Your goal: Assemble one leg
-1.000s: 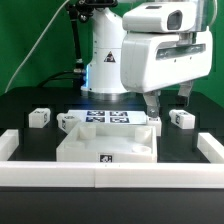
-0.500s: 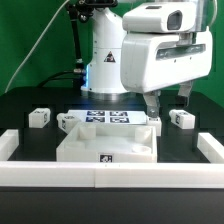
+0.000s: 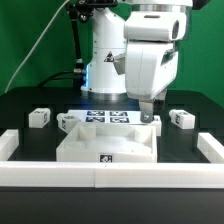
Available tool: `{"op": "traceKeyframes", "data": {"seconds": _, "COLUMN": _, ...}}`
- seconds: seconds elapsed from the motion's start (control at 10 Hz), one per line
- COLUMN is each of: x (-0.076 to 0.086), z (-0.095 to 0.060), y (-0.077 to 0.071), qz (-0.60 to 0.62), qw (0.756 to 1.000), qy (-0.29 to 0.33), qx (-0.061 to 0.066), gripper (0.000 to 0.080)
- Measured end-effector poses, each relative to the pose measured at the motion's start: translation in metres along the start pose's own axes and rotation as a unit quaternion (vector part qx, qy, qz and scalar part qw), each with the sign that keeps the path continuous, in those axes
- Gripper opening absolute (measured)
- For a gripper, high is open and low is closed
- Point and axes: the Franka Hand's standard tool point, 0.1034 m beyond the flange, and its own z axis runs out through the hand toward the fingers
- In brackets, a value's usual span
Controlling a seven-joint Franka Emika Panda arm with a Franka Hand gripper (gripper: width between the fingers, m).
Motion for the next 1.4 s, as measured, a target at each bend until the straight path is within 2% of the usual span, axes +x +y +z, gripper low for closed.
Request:
{"op": "traceKeyframes", "data": {"seconds": 0.3, "x": 0.0, "z": 0.001, "y": 0.0, "qz": -0.002, "qw": 1.0, "qy": 0.0, "qx": 0.0, "gripper": 0.065}}
{"op": "traceKeyframes", "data": {"seconds": 0.4, "x": -0.001, "z": 0.004, "y": -0.002, "qz": -0.039, "qw": 0.999, "qy": 0.002, "qx": -0.01, "gripper": 0.065}}
{"op": "traceKeyframes", "data": {"seconds": 0.5, "x": -0.007, "z": 0.007, "y": -0.014, "qz": -0.065, "qw": 0.998, "qy": 0.0, "qx": -0.01, "gripper": 0.065}}
{"op": "traceKeyframes", "data": {"seconds": 0.6, "x": -0.016, "z": 0.009, "y": -0.025, "qz": -0.089, "qw": 0.996, "qy": -0.005, "qx": -0.003, "gripper": 0.065}}
{"op": "traceKeyframes", "data": {"seconds": 0.7, "x": -0.023, "z": 0.011, "y": -0.03, "qz": -0.095, "qw": 0.995, "qy": -0.008, "qx": 0.002, "gripper": 0.065}}
{"op": "traceKeyframes", "data": {"seconds": 1.2, "x": -0.024, "z": 0.012, "y": -0.029, "qz": -0.093, "qw": 0.996, "qy": -0.008, "qx": 0.003, "gripper": 0.065}}
{"op": "traceKeyframes", "data": {"seconds": 1.3, "x": -0.03, "z": 0.013, "y": -0.029, "qz": -0.093, "qw": 0.996, "qy": -0.008, "qx": 0.001, "gripper": 0.065}}
{"op": "traceKeyframes", "data": {"seconds": 1.4, "x": -0.037, "z": 0.019, "y": -0.042, "qz": -0.098, "qw": 0.995, "qy": -0.003, "qx": -0.008, "gripper": 0.065}}
